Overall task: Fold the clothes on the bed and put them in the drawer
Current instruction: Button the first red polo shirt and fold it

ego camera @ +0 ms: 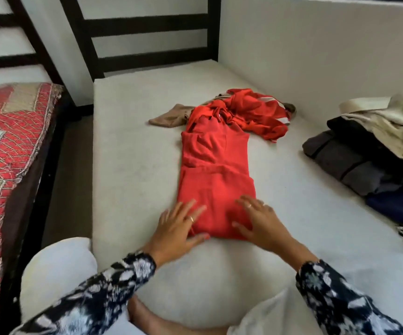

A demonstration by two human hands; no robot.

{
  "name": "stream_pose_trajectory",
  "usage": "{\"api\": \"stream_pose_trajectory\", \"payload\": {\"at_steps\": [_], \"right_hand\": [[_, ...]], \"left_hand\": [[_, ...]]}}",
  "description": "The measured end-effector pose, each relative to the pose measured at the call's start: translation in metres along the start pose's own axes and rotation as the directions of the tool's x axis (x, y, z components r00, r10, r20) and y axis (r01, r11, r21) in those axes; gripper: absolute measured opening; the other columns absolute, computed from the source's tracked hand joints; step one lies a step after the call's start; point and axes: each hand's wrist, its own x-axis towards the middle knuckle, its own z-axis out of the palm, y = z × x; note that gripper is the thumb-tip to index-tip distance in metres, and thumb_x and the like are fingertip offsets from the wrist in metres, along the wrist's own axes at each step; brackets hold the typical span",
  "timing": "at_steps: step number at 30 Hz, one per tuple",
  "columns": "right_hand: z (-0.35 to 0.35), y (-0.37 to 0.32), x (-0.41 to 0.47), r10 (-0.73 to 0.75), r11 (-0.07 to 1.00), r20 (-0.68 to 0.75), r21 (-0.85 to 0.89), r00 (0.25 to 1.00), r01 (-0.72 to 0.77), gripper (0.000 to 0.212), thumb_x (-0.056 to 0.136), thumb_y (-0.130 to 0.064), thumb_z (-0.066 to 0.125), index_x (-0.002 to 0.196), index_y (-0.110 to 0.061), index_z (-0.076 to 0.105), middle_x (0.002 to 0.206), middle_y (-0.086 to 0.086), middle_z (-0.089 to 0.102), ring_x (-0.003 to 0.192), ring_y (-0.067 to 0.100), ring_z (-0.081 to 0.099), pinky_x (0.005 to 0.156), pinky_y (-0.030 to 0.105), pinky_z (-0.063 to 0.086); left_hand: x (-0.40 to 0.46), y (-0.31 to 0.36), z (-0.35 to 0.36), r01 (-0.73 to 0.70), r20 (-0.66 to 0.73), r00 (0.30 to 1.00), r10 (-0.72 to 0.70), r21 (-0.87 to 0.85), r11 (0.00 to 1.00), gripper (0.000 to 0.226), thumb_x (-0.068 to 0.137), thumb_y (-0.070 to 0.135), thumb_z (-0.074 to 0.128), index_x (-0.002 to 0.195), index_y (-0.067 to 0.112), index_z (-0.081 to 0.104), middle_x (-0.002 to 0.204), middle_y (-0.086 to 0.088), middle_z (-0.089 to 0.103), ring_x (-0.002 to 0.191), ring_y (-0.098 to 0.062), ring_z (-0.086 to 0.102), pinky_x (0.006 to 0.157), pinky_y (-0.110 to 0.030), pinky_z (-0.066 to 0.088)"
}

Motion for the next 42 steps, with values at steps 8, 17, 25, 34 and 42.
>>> {"api": "stream_pose_trajectory", "payload": {"at_steps": [8, 17, 25, 34, 42], "right_hand": [[0.023, -0.017, -0.005, -0.038, 0.923, 0.306, -0.354, 0.951, 0.151, 0.085, 0.084, -0.078, 0.023, 0.119, -0.015, 0.068, 0.119, 0.003, 0.069, 0.107, 0.017, 0.067, 0.087, 0.038, 0.055], [-0.028, -0.036, 0.010, -0.019, 0.945, 0.250, -0.311, 0.968, 0.099, 0.054, 0.089, -0.005, 0.039, 0.140, -0.022, 0.045, 0.127, 0.007, 0.060, 0.114, 0.030, 0.056, 0.089, 0.038, 0.045], [-0.118, -0.074, -0.052, -0.178, 0.972, 0.603, -0.015, 0.777, 0.235, 0.016, 0.099, -0.024, 0.046, 0.103, -0.012, 0.055, 0.098, 0.007, 0.059, 0.073, 0.009, 0.038, 0.064, 0.022, 0.030], [-0.164, -0.094, -0.057, -0.156, 0.987, 0.783, 0.105, 0.603, 0.120, 0.026, 0.096, -0.035, 0.056, 0.093, -0.009, 0.054, 0.082, 0.005, 0.059, 0.066, 0.013, 0.050, 0.061, 0.019, 0.039], [-0.128, -0.020, 0.100, 0.047, 0.998, 0.281, 0.025, 0.958, -0.056, 0.023, 0.091, -0.028, 0.065, 0.105, -0.011, 0.068, 0.098, 0.005, 0.067, 0.088, 0.019, 0.057, 0.072, 0.025, 0.037]], "left_hand": [[0.006, -0.007, 0.010, -0.059, 0.118, 0.992, 0.041, 0.159, 0.986, 0.056, 0.083, 0.052, 0.035, 0.131, 0.032, 0.056, 0.128, 0.007, 0.062, 0.111, -0.014, 0.064, 0.083, -0.035, 0.055], [0.023, 0.006, -0.057, -0.017, 0.283, 0.958, 0.034, -0.063, 0.998, 0.029, 0.100, 0.038, 0.044, 0.118, 0.019, 0.056, 0.110, -0.013, 0.066, 0.102, -0.031, 0.061, 0.084, -0.038, 0.048], [-0.021, 0.058, -0.141, -0.165, 0.709, 0.664, 0.236, -0.169, 0.972, 0.029, 0.099, 0.045, 0.042, 0.092, 0.018, 0.053, 0.070, 0.013, 0.044, 0.063, -0.005, 0.043, 0.061, -0.021, 0.035], [-0.018, 0.061, -0.156, 0.039, 0.836, 0.407, 0.367, -0.417, 0.908, 0.033, 0.101, 0.032, 0.043, 0.107, 0.006, 0.063, 0.095, 0.005, 0.065, 0.077, 0.004, 0.058, 0.078, -0.013, 0.047], [0.107, -0.001, -0.149, 0.239, 0.315, 0.944, -0.102, -0.437, 0.867, 0.024, 0.093, 0.041, 0.056, 0.094, 0.017, 0.063, 0.089, -0.005, 0.065, 0.073, -0.012, 0.054, 0.061, -0.024, 0.043]]}}
